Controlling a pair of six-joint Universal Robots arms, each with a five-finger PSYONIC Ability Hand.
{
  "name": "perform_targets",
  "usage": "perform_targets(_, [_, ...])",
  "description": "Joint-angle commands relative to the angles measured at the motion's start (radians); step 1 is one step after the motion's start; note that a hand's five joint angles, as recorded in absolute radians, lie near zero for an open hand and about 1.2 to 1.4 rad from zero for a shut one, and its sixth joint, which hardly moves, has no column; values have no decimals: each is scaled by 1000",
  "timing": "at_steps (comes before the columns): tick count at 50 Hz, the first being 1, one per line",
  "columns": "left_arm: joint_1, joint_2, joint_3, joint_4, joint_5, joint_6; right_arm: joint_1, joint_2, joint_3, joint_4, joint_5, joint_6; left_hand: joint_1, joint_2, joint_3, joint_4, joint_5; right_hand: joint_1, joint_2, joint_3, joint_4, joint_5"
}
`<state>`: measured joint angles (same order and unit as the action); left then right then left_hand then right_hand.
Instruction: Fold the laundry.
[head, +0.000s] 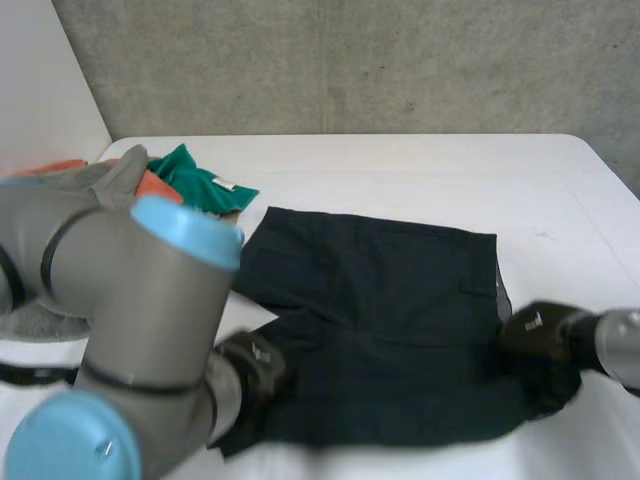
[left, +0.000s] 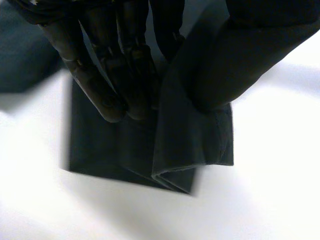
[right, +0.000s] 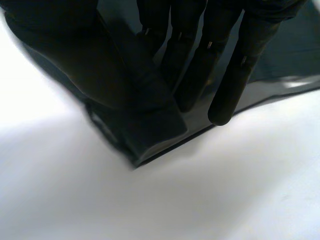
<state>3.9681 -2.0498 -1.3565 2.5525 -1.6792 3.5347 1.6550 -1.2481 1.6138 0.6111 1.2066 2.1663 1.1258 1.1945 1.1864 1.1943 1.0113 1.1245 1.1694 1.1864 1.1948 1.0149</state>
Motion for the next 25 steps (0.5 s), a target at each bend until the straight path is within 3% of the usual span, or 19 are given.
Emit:
perform_targets(1, [97, -148, 372, 107, -63, 18, 86, 116, -175, -293, 68, 357, 271, 202, 210, 202, 210, 272, 227, 210, 201, 207])
perform_targets(8, [161, -428, 819, 231, -10, 99, 138, 205, -245, -655, 230, 523, 271, 202, 210, 202, 210, 272, 227, 210, 201, 207])
perform_targets(15, [181, -717, 1164, 258, 50, 165, 200, 387, -310, -1011, 286, 466, 271, 202, 210, 202, 210, 272, 227, 210, 201, 207])
perform_targets(17, [175, -773, 1232, 261, 56, 165, 216, 475, -366, -1083, 304, 396, -726, -795, -787, -794, -786, -883, -928, -945, -953, -948])
perform_targets(18, [169, -782, 1241, 262, 55, 165, 224, 501, -389, -1082, 320, 364, -951, -1020, -1012, -1020, -1011, -950, -995, -1012, -1020, -1015])
perform_targets(21, [157, -771, 1234, 279, 36, 159, 230, 541, -443, -1048, 361, 296, -951, -1020, -1012, -1020, -1011, -950, -995, -1012, -1020, -1015])
perform_targets(25, [166, -689, 1142, 314, -14, 130, 220, 489, -440, -943, 328, 387, -951, -1020, -1012, -1020, -1011, -950, -995, -1012, -1020, -1015])
